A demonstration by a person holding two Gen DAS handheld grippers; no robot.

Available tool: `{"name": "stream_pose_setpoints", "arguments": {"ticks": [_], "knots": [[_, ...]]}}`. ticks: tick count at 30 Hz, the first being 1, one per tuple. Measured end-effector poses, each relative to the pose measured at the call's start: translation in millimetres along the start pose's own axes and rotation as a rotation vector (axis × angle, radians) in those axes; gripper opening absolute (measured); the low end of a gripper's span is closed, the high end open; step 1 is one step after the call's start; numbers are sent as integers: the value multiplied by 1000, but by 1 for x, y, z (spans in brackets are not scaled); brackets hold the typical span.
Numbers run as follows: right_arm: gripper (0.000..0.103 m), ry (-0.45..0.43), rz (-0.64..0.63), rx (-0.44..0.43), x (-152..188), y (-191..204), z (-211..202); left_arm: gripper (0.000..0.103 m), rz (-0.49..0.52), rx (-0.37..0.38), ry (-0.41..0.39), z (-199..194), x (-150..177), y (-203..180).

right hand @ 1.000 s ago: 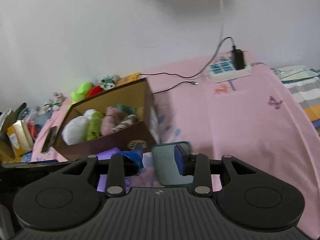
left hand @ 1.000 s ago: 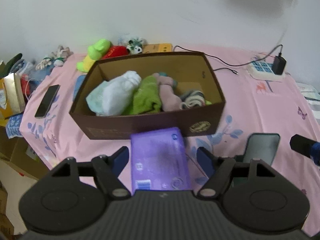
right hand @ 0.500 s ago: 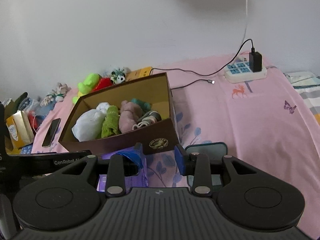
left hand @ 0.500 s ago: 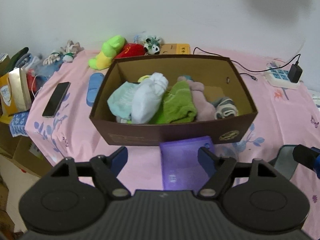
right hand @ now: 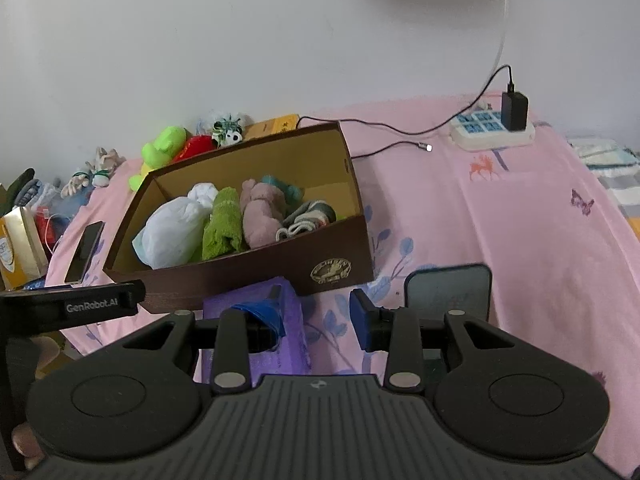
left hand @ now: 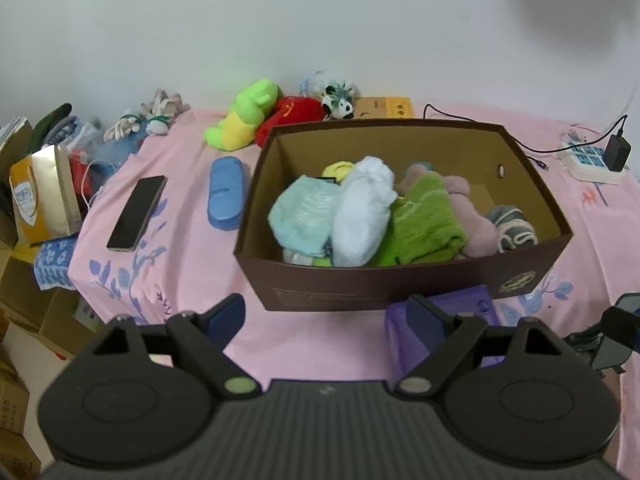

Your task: Organize soft objects

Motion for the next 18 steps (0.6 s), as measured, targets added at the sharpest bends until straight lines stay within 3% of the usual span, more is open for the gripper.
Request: {"name": "stream_pose_setpoints", "arguments": {"ticks": [8,18], "knots": [[19,-9,13,42,10,5,0,88,31,22,-12,3,7,6],[20,5,1,17,7,7,6,88,26,31,26,11,10,3]]}}
Point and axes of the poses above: each gripper's, at about its wrist camera, not at the fingertips, and z roughly the way its jaws point, y to its left, x to its underside, the point moved 2 cm from there along z, roughly the way its jaws point, and after that the axes turned 10 degrees about z, right-handed, at the moved point
